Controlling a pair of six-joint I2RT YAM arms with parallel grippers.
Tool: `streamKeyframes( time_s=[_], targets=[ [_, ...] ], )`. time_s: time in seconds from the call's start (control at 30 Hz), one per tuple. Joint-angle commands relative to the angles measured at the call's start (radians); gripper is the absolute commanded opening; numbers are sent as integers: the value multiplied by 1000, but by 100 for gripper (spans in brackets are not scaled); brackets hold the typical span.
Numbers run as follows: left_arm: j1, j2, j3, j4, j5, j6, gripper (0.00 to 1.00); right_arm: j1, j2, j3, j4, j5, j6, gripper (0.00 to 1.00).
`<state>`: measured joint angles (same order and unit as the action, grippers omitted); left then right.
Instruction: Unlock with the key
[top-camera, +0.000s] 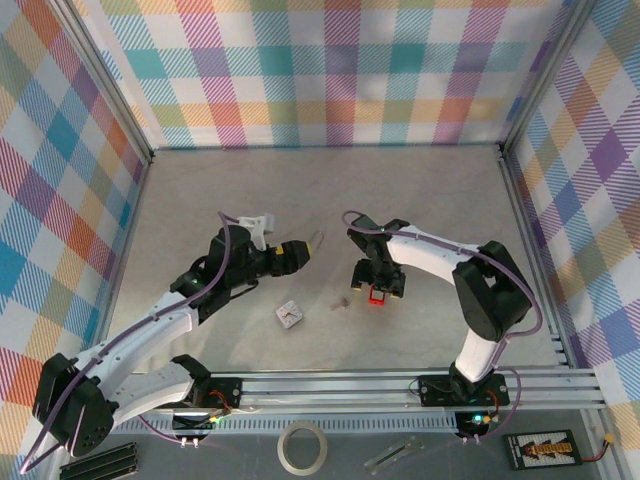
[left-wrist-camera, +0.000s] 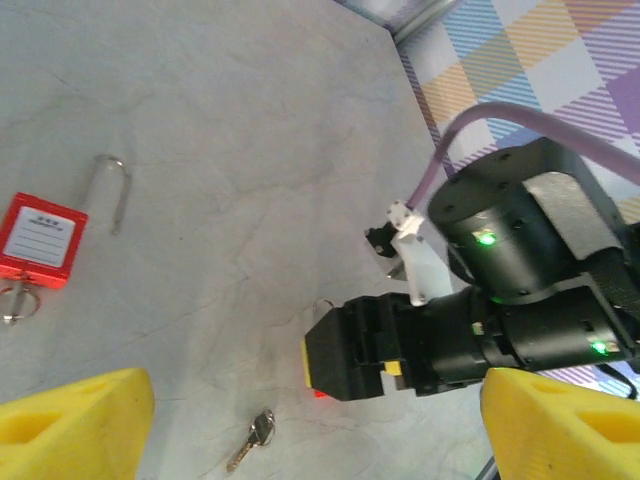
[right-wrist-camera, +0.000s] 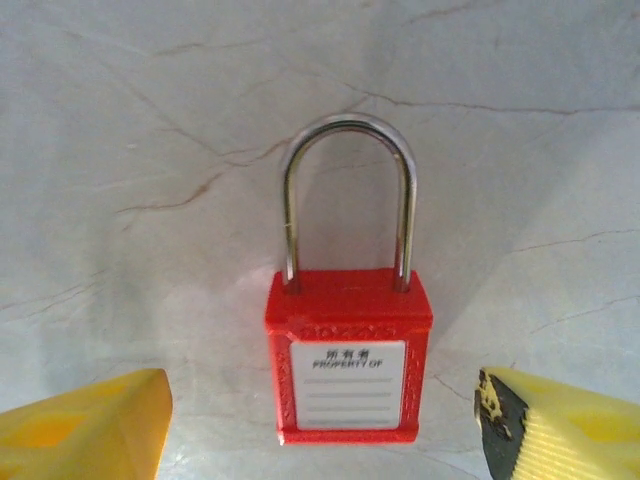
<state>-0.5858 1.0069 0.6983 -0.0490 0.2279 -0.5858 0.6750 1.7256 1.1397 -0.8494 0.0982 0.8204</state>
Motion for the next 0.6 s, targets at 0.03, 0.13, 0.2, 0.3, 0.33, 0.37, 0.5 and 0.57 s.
streamKeyframes(
  time_s=[0.03,0.13,0.2,0.3,0.33,0.37,0.5,0.57],
  targets=[
    [30,-57,24,-76,-9,21,87,73,-72,52,-39,-7,-98,79],
    [38,-93,14,-98,-9,33,88,141,-33,106,-51,-59,-103,75],
    [41,-118,9,-121,-22,37,88,178,30,155,-77,-61,-108,71],
    [45,-145,3,-145,-30,44,89,222,108,216,-95,-19,-147,66],
    [46,-153,1,-151,-28,45,89,232,131,238,-103,-7,-165,64],
    [46,-159,1,-158,-29,49,88,247,154,260,-117,18,-182,62],
    [47,-189,-8,-185,-48,61,88,293,222,319,-167,99,-270,55],
    [46,-203,-18,-186,-52,62,89,305,237,321,-168,124,-324,53]
  ],
)
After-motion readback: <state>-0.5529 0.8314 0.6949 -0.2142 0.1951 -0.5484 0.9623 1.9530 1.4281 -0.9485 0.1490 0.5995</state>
